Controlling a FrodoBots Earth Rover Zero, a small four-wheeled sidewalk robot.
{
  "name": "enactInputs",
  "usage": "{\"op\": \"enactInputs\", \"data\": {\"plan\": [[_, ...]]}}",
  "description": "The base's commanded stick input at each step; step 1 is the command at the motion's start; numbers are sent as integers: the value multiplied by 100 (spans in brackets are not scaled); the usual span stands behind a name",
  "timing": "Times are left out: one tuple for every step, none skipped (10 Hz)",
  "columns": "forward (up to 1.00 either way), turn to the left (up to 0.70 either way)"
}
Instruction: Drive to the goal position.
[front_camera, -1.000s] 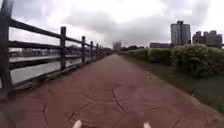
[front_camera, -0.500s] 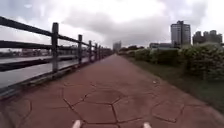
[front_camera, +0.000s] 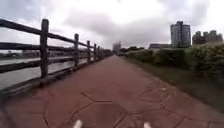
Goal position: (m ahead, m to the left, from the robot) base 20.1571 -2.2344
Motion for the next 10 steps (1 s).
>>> {"op": "enactInputs", "data": {"plan": [[85, 8], [85, 8], [85, 8], [85, 8], [85, 8], [85, 8], [85, 8], [85, 8], [85, 6], [85, -8]]}}
